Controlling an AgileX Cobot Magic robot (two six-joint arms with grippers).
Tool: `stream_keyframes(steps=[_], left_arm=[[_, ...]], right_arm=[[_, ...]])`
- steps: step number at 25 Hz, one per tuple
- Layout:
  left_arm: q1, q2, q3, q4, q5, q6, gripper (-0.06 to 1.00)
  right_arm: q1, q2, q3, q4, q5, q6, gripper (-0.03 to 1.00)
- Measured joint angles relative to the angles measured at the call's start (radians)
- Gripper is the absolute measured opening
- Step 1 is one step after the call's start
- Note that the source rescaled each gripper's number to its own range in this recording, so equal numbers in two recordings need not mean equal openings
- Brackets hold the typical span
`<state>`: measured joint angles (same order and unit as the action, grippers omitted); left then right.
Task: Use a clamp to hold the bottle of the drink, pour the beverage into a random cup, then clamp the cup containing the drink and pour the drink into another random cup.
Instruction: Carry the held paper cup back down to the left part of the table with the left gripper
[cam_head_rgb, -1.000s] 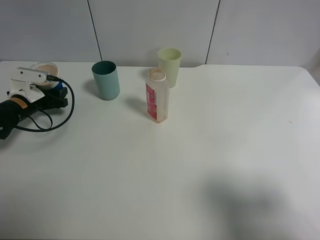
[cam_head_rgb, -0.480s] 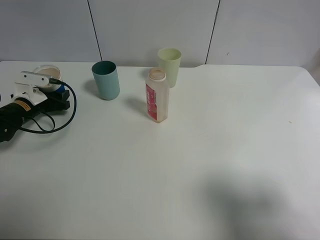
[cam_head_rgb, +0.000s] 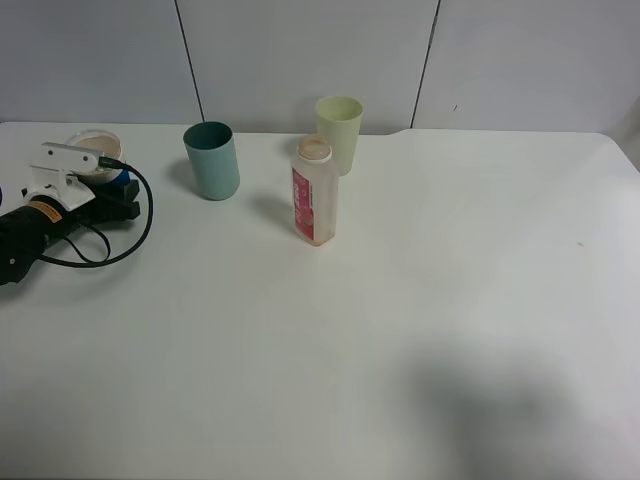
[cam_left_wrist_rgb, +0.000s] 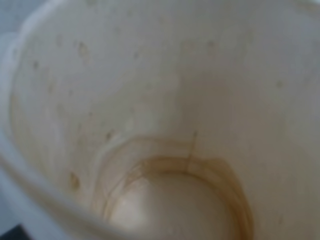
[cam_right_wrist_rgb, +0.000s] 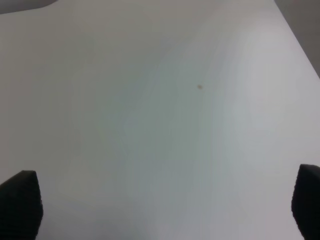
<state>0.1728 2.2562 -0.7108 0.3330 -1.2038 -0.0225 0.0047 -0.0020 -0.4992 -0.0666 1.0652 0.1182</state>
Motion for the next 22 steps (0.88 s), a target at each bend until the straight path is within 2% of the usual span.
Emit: stream_keyframes(steps=[8,10,11,13,15,16,20,22], left_arm=[[0.0,0.0,0.0,-0.001,-0.001,-0.008,0.0],[0.0,0.0,0.0,-0.002,-0.001,-0.025,0.03],[0.0,0.0,0.0,-0.002,-0.001,-0.039,0.08],[0.0,0.0,0.0,-0.001,-0.001,-0.081,0.29],[0.0,0.0,0.0,-0.001,-0.001,-0.119,0.44],[0.0,0.0,0.0,-0.001,-0.001,-0.131,0.48],[0.0,0.0,0.0,-0.002,-0.001,-0.146,0.55],[0.0,0.0,0.0,-0.002,-0.001,-0.157,0.64]], right_arm=[[0.0,0.0,0.0,0.0,0.0,0.0,1.0],[0.0,0.0,0.0,0.0,0.0,0.0,1.0],[0.0,0.0,0.0,0.0,0.0,0.0,1.0],[0.0,0.0,0.0,0.0,0.0,0.0,1.0],[0.0,0.0,0.0,0.0,0.0,0.0,1.0],[0.0,0.0,0.0,0.0,0.0,0.0,1.0],[0.0,0.0,0.0,0.0,0.0,0.0,1.0],[0.0,0.0,0.0,0.0,0.0,0.0,1.0]])
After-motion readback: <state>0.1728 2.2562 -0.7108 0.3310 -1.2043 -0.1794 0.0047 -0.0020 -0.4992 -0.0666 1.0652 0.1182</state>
